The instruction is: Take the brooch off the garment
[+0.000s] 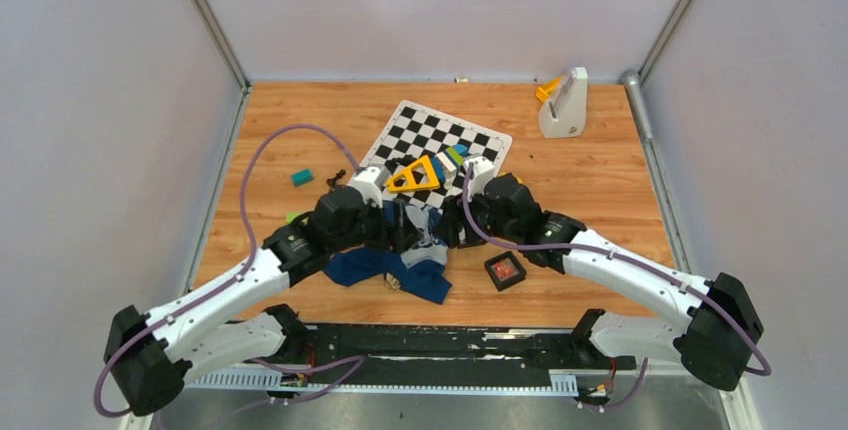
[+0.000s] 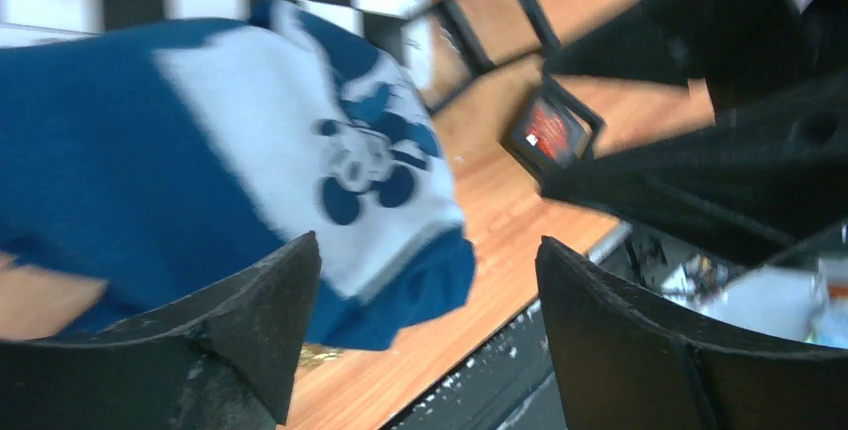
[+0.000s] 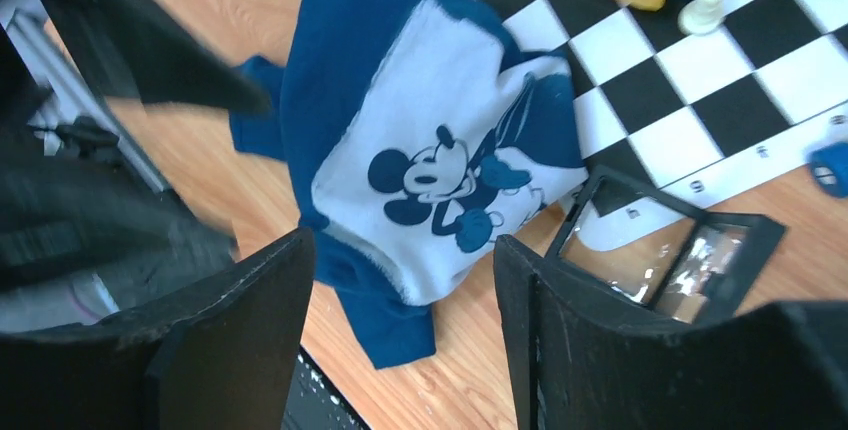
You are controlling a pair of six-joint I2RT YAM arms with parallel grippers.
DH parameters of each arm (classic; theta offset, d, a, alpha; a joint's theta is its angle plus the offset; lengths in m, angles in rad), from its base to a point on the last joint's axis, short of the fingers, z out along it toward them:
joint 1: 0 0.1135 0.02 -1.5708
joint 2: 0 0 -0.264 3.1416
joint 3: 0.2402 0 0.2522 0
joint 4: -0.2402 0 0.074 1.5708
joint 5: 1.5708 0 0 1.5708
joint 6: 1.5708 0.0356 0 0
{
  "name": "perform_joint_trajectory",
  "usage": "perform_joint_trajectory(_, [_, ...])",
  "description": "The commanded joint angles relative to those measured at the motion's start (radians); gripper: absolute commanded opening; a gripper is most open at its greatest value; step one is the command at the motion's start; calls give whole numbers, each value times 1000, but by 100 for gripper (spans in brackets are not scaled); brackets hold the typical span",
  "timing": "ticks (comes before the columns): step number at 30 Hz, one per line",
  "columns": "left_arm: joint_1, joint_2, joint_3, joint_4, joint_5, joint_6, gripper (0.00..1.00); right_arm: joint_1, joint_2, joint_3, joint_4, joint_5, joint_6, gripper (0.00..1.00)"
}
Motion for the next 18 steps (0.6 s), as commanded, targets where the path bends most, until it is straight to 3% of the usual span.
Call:
perform_joint_trajectory(1, [112, -115, 19, -169, -66, 19, 82, 26, -12, -66, 124, -167, 5, 64])
perform_joint_trajectory(2, [114, -140, -5, -172, -40, 15, 76, 40, -11, -79, 140, -193, -1, 64])
perform_joint_trajectory(6, [116, -203, -94, -186, 2, -45, 72, 117, 34, -85, 152, -212, -50, 64])
perform_joint_trajectory(13, [117, -297, -216, -183, 1, -164, 58, 211, 177, -36, 161, -119, -127, 64])
perform_joint_trajectory(18, [115, -357, -256, -228, -41, -209, 54, 224, 321, 19, 157, -51, -162, 64])
